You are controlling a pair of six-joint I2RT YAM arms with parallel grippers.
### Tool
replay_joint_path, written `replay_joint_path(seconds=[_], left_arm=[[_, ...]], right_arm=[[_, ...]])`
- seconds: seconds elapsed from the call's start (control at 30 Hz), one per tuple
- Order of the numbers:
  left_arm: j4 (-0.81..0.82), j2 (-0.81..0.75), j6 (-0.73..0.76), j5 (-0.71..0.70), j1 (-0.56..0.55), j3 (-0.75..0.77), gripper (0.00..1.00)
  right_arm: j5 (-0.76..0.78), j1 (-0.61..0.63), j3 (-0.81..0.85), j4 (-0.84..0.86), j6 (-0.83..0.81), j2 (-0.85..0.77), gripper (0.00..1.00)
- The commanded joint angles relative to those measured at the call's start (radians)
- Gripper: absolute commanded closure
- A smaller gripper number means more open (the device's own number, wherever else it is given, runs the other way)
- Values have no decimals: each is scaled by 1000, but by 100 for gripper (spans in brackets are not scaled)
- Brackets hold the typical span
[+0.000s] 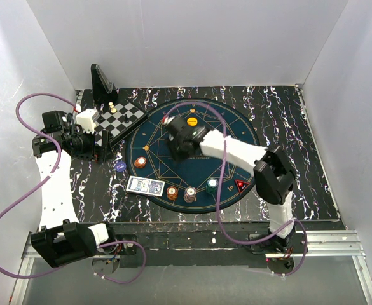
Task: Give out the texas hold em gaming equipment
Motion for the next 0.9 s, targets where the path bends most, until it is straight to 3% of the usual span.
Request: replay_joint_path(seconds=[0.0,0.4,0.67,0.73,0.87], left_arm=[[-5,-5,11,33,5,-15,2],[-22,93,87,102,5,-15,2],[-11,159,76,134,5,0,2],[-16,155,74,140,4,5,2],[-16,133,71,139,5,7,2]], right_arm=[[37,-202,170,-6,-34,9,87],[68,-460,642,-85,-25,418,88],[14,-499,661,-43,-14,497,83],[2,-505,667,-40,-8,514,74],[-14,-513,692,-53,-5,547,32]])
